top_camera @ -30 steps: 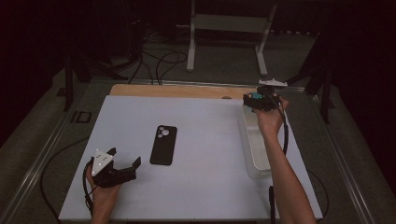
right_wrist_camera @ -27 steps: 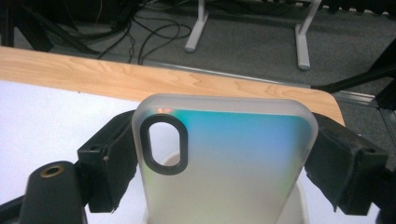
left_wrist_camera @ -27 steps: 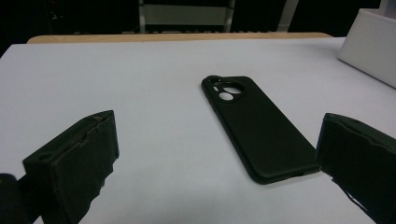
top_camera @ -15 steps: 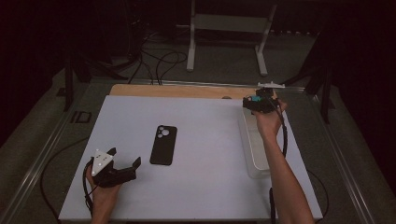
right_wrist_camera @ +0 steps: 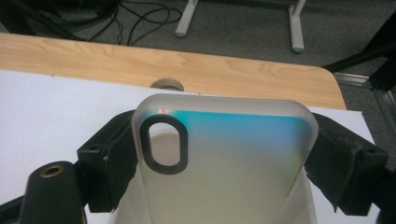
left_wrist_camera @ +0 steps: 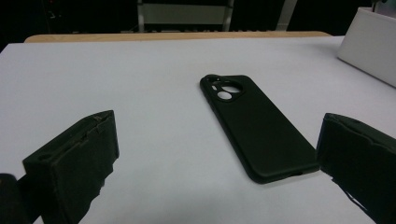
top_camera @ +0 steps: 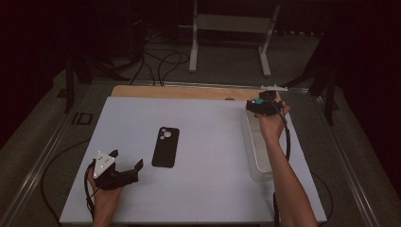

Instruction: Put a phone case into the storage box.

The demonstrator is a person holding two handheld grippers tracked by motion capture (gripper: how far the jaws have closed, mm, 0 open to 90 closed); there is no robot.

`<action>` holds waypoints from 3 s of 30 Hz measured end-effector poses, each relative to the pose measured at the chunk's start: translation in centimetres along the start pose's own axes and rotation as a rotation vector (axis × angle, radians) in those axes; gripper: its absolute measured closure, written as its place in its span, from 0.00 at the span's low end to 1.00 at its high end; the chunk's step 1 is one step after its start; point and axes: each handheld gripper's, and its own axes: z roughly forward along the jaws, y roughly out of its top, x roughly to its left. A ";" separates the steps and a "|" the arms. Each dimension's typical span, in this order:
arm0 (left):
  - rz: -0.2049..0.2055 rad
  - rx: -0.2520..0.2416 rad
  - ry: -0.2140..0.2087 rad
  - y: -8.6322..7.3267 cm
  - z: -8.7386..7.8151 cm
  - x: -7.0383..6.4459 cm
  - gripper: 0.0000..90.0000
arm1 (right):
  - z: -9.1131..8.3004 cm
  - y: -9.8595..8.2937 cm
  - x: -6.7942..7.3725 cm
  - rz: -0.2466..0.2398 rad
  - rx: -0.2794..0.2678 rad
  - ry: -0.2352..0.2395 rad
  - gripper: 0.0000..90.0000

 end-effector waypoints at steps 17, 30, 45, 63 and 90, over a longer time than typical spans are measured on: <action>0.000 -0.001 -0.001 0.0 0.0 0.0 0.00 | -0.1 0.0 0.0 0.003 0.003 -0.003 0.11; -0.003 -0.004 0.003 -0.1 -0.2 0.0 0.00 | -2.8 0.1 1.4 -0.096 -0.040 0.070 0.12; -0.005 -0.005 0.004 0.0 -0.1 0.0 0.00 | -6.6 -2.0 2.8 -0.102 -0.094 0.198 0.12; -0.007 -0.004 0.010 -0.1 -0.1 -0.1 0.00 | -13.1 -7.0 4.0 -0.120 -0.241 0.319 0.12; 0.049 -0.024 -0.021 0.5 -0.4 -1.5 0.00 | -16.1 -17.1 3.6 -0.188 -0.402 0.366 0.12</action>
